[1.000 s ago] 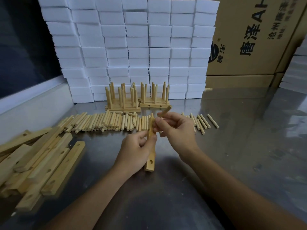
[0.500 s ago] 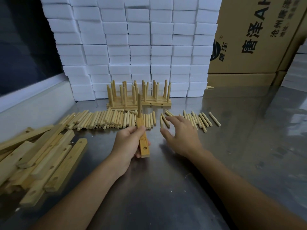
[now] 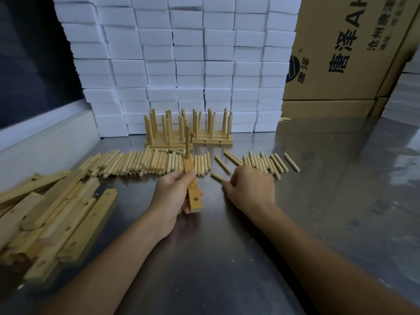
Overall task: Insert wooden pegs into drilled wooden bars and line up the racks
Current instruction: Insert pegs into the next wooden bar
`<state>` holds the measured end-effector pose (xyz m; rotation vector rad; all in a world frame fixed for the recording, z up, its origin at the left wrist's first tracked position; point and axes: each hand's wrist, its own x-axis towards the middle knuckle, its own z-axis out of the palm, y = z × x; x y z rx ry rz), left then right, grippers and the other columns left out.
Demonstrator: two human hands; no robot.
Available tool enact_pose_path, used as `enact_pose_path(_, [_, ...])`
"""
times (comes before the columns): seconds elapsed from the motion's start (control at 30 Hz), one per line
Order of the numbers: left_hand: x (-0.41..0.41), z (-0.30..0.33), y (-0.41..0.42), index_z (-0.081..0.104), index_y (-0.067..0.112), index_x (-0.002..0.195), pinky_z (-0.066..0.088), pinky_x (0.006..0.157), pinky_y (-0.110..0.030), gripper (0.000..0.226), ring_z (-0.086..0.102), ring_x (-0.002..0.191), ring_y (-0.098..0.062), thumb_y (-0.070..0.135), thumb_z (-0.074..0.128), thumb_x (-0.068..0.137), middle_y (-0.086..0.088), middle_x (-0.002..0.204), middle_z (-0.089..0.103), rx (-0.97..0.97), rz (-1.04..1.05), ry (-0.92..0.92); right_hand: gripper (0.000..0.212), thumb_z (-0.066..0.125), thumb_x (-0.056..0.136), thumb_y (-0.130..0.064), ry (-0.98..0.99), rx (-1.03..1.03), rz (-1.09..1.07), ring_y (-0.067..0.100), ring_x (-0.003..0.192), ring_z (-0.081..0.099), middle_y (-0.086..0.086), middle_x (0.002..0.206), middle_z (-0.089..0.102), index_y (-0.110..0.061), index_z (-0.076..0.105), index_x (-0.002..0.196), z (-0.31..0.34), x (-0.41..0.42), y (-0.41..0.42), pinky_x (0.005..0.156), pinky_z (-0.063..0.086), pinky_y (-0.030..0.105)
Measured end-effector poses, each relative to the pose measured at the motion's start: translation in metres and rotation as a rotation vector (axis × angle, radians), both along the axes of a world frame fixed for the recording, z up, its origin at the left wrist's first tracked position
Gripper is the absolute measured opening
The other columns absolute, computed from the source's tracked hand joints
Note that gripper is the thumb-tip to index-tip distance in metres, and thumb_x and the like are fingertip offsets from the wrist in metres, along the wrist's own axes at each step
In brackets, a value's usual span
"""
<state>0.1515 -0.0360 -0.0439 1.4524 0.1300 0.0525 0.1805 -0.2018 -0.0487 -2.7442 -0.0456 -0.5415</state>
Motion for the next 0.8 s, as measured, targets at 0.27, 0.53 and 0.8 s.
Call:
enact_pose_path(0.27, [0.0018,0.0005,0.0017,0.062,0.006,0.099,0.035,0.058,-0.034,0.015,0.054,0.055,-0.019,0.012,0.048,0.099,-0.008,0.063,0.061,-0.085,-0.004,-0.002,0.012,0.056,0.099,-0.020,0.134,0.155,0.156,0.017,0.088,0.053,0.003,0.104,0.057,-0.016,0.058,0.109,0.0014,-0.0019,0.0068,0.076,0.049,0.032])
enact_pose_path(0.53, [0.0009,0.0035,0.0018,0.057,0.010,0.097,0.028,0.040,-0.023,0.011,0.049,0.052,-0.013,0.005,0.047,0.097,-0.006,0.068,0.052,-0.023,-0.117,-0.014,0.048,0.043,0.104,-0.014,0.053,0.633,0.247,0.012,0.077,0.063,-0.008,0.084,0.055,-0.016,0.034,0.151,-0.0030,-0.0013,0.0059,0.061,0.049,0.019])
enact_pose_path(0.8, [0.0009,0.0007,0.0010,0.063,0.011,0.099,0.033,0.035,-0.023,0.014,0.053,0.050,-0.015,0.009,0.049,0.101,-0.005,0.068,0.055,-0.058,-0.096,-0.054,0.026,0.057,0.100,-0.028,-0.119,0.681,0.299,0.003,0.066,0.055,-0.009,0.073,0.059,-0.024,0.066,0.124,-0.0038,-0.0026,0.0055,0.059,0.048,0.019])
